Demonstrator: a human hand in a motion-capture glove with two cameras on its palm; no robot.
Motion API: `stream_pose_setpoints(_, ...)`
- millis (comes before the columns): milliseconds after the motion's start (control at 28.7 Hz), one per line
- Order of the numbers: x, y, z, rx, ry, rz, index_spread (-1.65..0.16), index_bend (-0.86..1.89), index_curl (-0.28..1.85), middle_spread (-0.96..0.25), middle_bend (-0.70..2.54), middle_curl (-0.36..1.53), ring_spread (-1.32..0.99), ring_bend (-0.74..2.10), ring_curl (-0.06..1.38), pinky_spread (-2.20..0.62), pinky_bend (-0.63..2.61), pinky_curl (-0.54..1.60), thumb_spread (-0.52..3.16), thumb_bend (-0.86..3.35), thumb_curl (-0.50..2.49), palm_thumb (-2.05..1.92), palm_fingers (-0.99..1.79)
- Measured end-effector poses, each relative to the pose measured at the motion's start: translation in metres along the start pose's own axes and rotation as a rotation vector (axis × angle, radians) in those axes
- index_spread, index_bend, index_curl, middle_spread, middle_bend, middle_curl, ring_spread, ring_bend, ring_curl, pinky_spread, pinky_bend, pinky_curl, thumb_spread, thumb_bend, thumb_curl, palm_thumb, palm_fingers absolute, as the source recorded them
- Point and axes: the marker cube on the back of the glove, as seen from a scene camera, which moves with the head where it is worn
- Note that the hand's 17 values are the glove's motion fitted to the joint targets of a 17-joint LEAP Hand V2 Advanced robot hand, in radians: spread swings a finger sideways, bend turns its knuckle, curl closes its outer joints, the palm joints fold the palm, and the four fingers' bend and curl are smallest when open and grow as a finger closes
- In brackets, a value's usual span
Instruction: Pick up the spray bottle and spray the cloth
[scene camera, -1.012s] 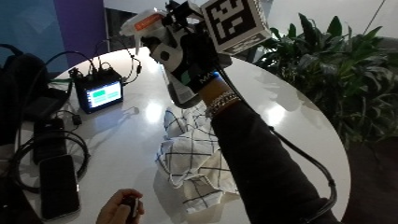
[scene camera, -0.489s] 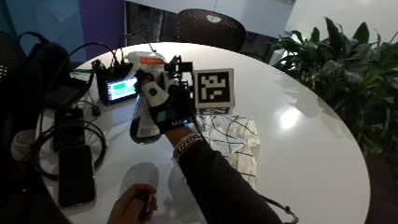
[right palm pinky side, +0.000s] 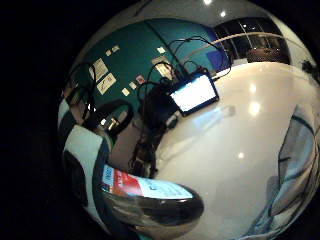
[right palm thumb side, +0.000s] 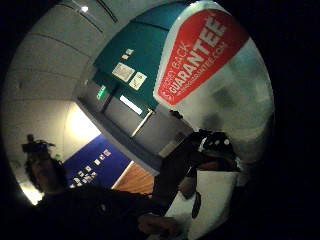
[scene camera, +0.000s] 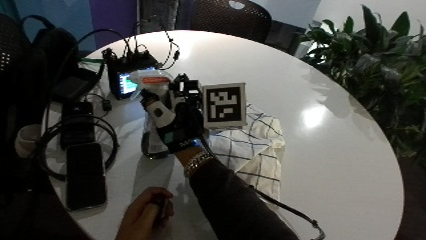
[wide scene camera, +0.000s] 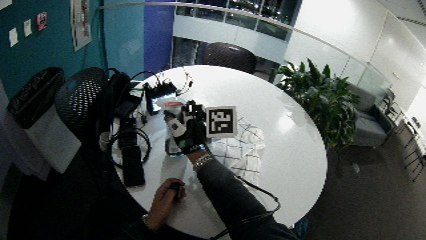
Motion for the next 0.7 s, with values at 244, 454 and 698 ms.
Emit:
stream_pose_setpoints(244,-0.004,0.0,-0.004,0.01,-0.017,-0.004,-0.27,0.16,0.52,-0.2,0.47,0.53,-0.16,0.75,0.46,-0.31,0.59,0.42,0.72,-0.03,0.73,0.9,1.33)
stream_pose_setpoints(454,-0.012,-0.006,-0.01,0.045,-0.01,-0.048,-0.27,0.16,0.51,-0.2,0.47,0.53,-0.17,0.75,0.45,-0.31,0.59,0.42,0.72,-0.03,0.72,0.9,1.33)
stream_pose_setpoints(698,-0.012,-0.006,-0.009,0.034,0.0,-0.035,-0.27,0.15,0.5,-0.21,0.47,0.53,-0.18,0.75,0.45,-0.31,0.61,0.42,0.73,-0.03,0.72,0.89,1.33)
